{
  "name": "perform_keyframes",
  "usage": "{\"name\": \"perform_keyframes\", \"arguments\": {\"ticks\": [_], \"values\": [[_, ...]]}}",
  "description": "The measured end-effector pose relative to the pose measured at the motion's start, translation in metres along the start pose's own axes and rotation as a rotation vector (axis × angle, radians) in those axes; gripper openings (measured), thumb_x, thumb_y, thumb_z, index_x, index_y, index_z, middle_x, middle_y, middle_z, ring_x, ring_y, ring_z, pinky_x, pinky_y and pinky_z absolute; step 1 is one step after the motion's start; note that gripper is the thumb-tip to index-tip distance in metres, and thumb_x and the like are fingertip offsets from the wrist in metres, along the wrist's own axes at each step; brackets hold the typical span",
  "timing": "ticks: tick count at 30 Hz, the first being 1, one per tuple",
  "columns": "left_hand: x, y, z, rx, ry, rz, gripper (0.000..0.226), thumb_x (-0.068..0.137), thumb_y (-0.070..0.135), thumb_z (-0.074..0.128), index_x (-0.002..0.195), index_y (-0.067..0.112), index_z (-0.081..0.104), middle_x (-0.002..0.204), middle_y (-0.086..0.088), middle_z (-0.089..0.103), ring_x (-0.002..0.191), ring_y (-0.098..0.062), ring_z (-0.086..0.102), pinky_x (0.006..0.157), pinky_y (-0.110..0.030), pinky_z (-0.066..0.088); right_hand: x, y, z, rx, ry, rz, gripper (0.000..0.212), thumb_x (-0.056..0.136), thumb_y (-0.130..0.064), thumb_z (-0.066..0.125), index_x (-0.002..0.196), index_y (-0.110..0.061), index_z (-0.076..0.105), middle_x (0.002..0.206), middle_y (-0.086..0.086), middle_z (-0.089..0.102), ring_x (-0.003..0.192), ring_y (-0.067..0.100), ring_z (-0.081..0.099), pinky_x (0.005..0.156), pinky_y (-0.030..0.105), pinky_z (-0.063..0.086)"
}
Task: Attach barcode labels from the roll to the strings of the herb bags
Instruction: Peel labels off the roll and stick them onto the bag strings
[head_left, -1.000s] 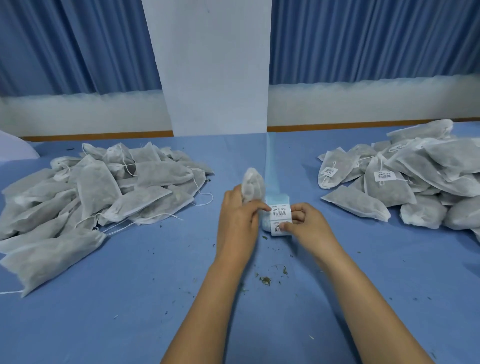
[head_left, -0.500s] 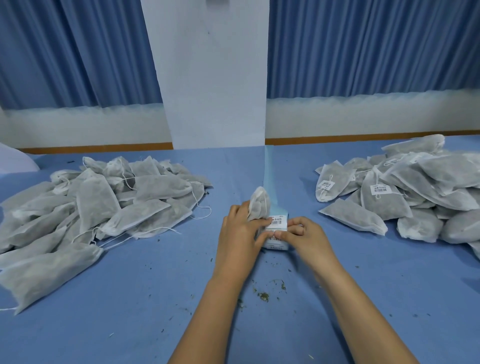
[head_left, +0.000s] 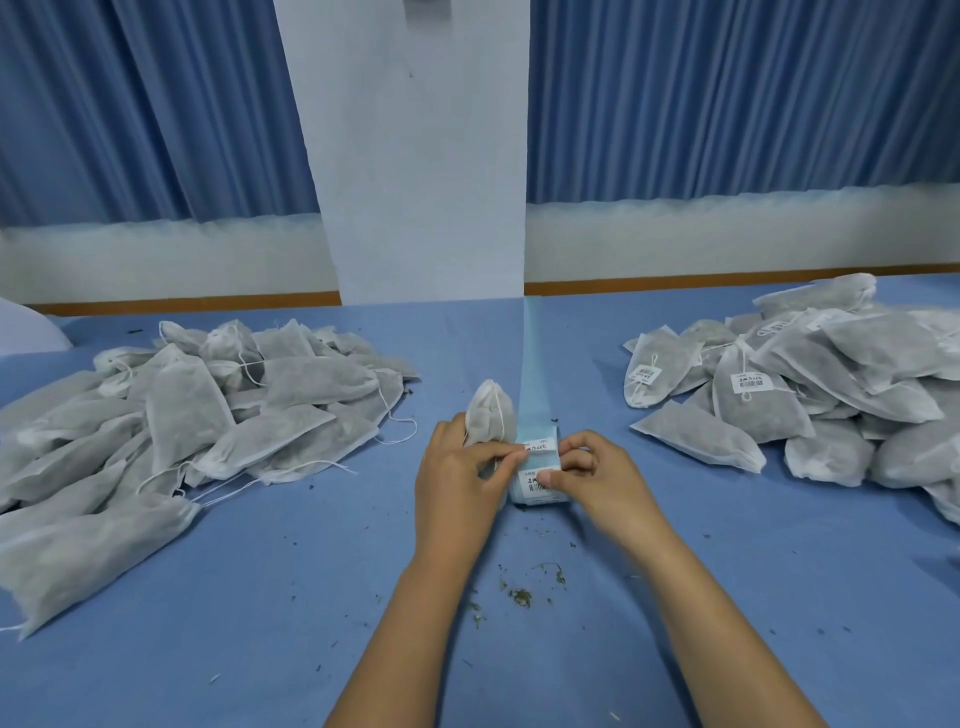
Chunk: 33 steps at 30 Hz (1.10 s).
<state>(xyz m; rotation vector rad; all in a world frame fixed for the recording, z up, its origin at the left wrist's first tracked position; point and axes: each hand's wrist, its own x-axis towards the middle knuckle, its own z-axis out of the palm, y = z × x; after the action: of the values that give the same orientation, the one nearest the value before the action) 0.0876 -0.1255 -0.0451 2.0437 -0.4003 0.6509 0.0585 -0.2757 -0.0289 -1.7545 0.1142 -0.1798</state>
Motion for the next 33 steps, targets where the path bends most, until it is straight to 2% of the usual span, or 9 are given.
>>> {"name": "perform_keyframes", "arguments": {"ticks": [4, 7, 9, 12, 15, 19, 24, 29, 33], "values": [[0.002, 0.008, -0.004, -0.21, 0.045, -0.133, 0.014, 0.083, 0.017, 0.074, 0.081, 0.03, 0.078, 0.099, 0.006, 0.058, 0.102, -0.011, 0.054, 0.086, -0.027, 0.048, 0.0, -0.001, 0.0, -0.006, -0.011, 0.005, 0.023, 0.077, 0.002, 0.073, 0.086, -0.009, 0.055, 0.071, -0.001, 0.067, 0.067, 0.013, 0.062, 0.07, 0.024, 0.049], [0.006, 0.017, -0.015, -0.463, 0.215, -0.325, 0.024, 0.086, 0.012, 0.071, 0.075, 0.034, 0.073, 0.099, 0.0, 0.065, 0.084, 0.0, 0.061, 0.077, -0.012, 0.047, 0.001, 0.001, -0.004, -0.027, -0.015, 0.028, 0.021, 0.079, 0.0, 0.072, 0.089, -0.009, 0.056, 0.078, 0.005, 0.069, 0.075, 0.017, 0.063, 0.077, 0.031, 0.049], [0.008, 0.016, -0.026, -0.567, 0.32, -0.391, 0.02, 0.087, 0.015, 0.07, 0.078, 0.034, 0.072, 0.098, 0.002, 0.067, 0.085, -0.001, 0.062, 0.074, -0.007, 0.046, 0.003, 0.002, -0.007, -0.045, 0.005, 0.049, 0.02, 0.08, -0.005, 0.073, 0.089, -0.01, 0.056, 0.085, 0.01, 0.071, 0.079, 0.018, 0.064, 0.076, 0.031, 0.048], [0.006, 0.015, -0.035, -0.574, 0.344, -0.323, 0.022, 0.087, 0.018, 0.071, 0.08, 0.038, 0.073, 0.097, 0.009, 0.071, 0.09, -0.001, 0.064, 0.078, -0.01, 0.049, 0.006, 0.004, -0.006, -0.012, 0.075, 0.054, 0.017, 0.082, -0.012, 0.073, 0.085, -0.012, 0.057, 0.085, 0.012, 0.072, 0.075, 0.017, 0.061, 0.067, 0.026, 0.044], [0.001, 0.016, -0.031, -0.498, 0.266, -0.209, 0.019, 0.085, 0.018, 0.072, 0.086, 0.037, 0.075, 0.107, 0.0, 0.066, 0.099, -0.011, 0.065, 0.087, -0.025, 0.054, 0.007, 0.006, 0.0, -0.063, 0.173, 0.017, 0.019, 0.083, -0.02, 0.073, 0.087, -0.011, 0.057, 0.076, 0.005, 0.068, 0.068, 0.011, 0.058, 0.057, 0.013, 0.042], [-0.001, 0.014, -0.025, -0.336, 0.162, -0.008, 0.012, 0.08, 0.033, 0.071, 0.09, 0.039, 0.072, 0.103, 0.01, 0.056, 0.108, -0.02, 0.058, 0.092, -0.03, 0.05, 0.002, 0.001, -0.002, -0.143, 0.416, -0.212, 0.014, 0.085, -0.024, 0.07, 0.084, -0.015, 0.06, 0.076, -0.007, 0.058, 0.066, 0.005, 0.049, 0.063, 0.015, 0.039], [-0.003, 0.01, -0.019, -0.167, 0.078, 0.152, 0.017, 0.079, 0.031, 0.072, 0.095, 0.037, 0.072, 0.102, 0.009, 0.056, 0.104, 0.0, 0.047, 0.088, -0.009, 0.038, -0.01, -0.016, 0.007, 0.229, 0.133, -0.184, 0.035, 0.095, -0.024, 0.056, 0.068, -0.003, 0.066, 0.055, 0.0, 0.061, 0.043, 0.006, 0.041, 0.047, 0.012, 0.036], [-0.003, 0.009, -0.019, -0.147, 0.075, 0.173, 0.02, 0.078, 0.029, 0.073, 0.097, 0.034, 0.073, 0.103, 0.007, 0.056, 0.104, 0.002, 0.045, 0.089, -0.005, 0.034, -0.011, -0.016, 0.006, 0.356, 0.046, -0.082, 0.019, 0.09, -0.016, 0.062, 0.079, -0.001, 0.066, 0.067, 0.01, 0.064, 0.047, 0.013, 0.041, 0.044, 0.017, 0.034], [-0.003, 0.01, -0.021, -0.14, 0.078, 0.166, 0.023, 0.077, 0.029, 0.077, 0.098, 0.036, 0.072, 0.108, 0.012, 0.054, 0.107, -0.001, 0.046, 0.092, -0.004, 0.032, -0.01, -0.014, 0.004, 0.481, 0.017, -0.047, 0.003, 0.086, -0.002, 0.065, 0.088, -0.005, 0.065, 0.063, 0.007, 0.059, 0.05, 0.015, 0.044, 0.049, 0.018, 0.041]]}}
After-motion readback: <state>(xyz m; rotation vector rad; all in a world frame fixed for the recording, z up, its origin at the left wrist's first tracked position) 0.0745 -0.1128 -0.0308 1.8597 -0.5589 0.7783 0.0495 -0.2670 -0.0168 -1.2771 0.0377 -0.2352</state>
